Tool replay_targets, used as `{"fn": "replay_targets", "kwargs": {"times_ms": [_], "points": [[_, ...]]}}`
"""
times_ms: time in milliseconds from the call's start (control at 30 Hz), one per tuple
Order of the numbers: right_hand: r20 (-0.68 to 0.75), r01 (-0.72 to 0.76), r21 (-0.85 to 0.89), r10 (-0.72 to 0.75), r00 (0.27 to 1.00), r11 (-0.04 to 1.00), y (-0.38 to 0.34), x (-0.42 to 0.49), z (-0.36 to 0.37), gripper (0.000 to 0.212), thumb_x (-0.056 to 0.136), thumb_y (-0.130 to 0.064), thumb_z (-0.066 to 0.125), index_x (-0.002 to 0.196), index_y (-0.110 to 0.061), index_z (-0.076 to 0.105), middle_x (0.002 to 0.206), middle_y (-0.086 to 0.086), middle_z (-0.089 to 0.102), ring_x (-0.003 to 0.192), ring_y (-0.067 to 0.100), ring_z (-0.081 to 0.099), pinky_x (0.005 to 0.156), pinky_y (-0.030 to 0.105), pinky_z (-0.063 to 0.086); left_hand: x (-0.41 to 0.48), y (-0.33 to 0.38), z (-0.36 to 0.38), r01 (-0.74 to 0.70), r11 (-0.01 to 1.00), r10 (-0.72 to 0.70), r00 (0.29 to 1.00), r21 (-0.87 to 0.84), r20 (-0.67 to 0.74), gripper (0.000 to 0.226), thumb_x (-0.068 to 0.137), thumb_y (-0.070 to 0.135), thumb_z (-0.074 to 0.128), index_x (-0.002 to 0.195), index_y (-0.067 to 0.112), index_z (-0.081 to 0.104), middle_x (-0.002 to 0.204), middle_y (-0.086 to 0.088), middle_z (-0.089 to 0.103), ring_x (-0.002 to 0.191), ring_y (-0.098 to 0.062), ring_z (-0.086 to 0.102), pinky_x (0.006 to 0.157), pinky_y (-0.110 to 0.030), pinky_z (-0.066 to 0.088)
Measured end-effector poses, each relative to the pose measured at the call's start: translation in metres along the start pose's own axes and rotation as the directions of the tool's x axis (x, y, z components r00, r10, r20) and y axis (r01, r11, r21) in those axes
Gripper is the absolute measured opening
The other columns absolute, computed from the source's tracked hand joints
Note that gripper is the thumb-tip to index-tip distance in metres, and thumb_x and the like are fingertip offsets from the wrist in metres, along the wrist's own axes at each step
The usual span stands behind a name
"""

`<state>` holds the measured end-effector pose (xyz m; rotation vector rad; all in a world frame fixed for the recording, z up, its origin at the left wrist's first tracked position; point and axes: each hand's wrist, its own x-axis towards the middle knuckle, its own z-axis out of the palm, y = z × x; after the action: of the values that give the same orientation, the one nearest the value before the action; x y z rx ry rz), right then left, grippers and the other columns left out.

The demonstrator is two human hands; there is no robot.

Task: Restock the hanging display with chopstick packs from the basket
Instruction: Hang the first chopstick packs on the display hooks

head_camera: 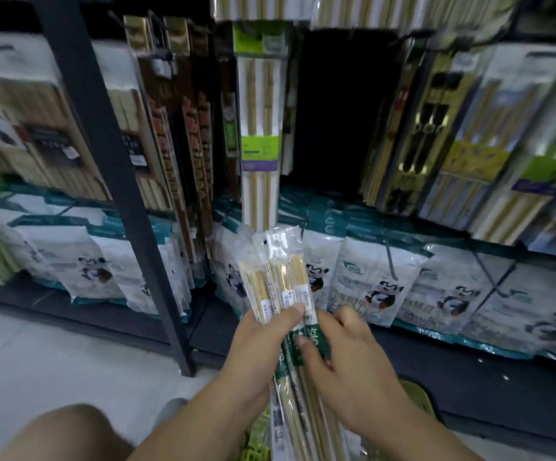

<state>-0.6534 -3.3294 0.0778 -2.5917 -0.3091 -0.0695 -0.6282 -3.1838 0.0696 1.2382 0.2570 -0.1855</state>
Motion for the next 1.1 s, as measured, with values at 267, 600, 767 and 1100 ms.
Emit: {"fn": "replay_targets", "kwargs": {"times_ms": [267, 600, 767, 1100], "points": [[-0.174, -0.077, 0.648, 0.246, 0.954, 0.758, -0.012, 0.066, -0.062, 0.017, 0.096, -0.029, 0.068, 0.106, -0.040, 0.060, 0.086, -0.007, 0.060, 0.066, 0.001, 0.055, 0.062, 0.030, 0.051, 0.044, 0.060, 0.017, -0.095, 0.992, 0.088, 0.992, 0.081, 0.086, 0.075, 0.072, 0.052, 0.087, 0.125, 0.021, 0.043, 0.122, 0.023, 0.053, 0.103, -0.001, 0.054, 0.099, -0.033, 0.037], [-0.351, 0.075, 0.604, 0.180, 0.919, 0.793, -0.043, 0.144, -0.093, 0.006, 0.096, -0.029, 0.069, 0.090, -0.029, 0.068, 0.071, -0.015, 0.063, 0.063, 0.004, 0.059, 0.058, 0.026, 0.053, 0.078, 0.089, 0.015, -0.231, 0.969, 0.215, 0.963, 0.085, 0.164, 0.034, 0.083, 0.036, 0.084, 0.089, 0.043, 0.051, 0.071, 0.032, 0.066, 0.061, 0.016, 0.061, 0.057, -0.013, 0.041], [-0.371, 0.117, 0.526, 0.104, 0.923, 0.843, -0.057, 0.162, -0.092, 0.019, 0.101, -0.030, 0.062, 0.085, -0.027, 0.071, 0.072, -0.011, 0.066, 0.066, 0.004, 0.059, 0.062, 0.018, 0.050, 0.090, 0.087, 0.005, -0.269, 0.963, 0.267, 0.960, 0.021, 0.089, 0.036, 0.081, 0.036, 0.086, 0.106, 0.035, 0.061, 0.085, 0.026, 0.074, 0.080, 0.006, 0.070, 0.065, -0.009, 0.051], [-0.607, 0.377, 0.527, 0.028, 0.794, 0.762, -0.105, 0.192, -0.167, 0.030, 0.103, -0.025, 0.056, 0.079, -0.009, 0.066, 0.066, 0.002, 0.052, 0.060, 0.016, 0.046, 0.053, 0.025, 0.040, 0.092, 0.087, -0.007, -0.271, 0.963, 0.271, 0.963, -0.008, -0.016, 0.034, 0.078, 0.037, 0.087, 0.103, 0.038, 0.063, 0.083, 0.024, 0.075, 0.083, -0.004, 0.069, 0.070, -0.027, 0.045]]}}
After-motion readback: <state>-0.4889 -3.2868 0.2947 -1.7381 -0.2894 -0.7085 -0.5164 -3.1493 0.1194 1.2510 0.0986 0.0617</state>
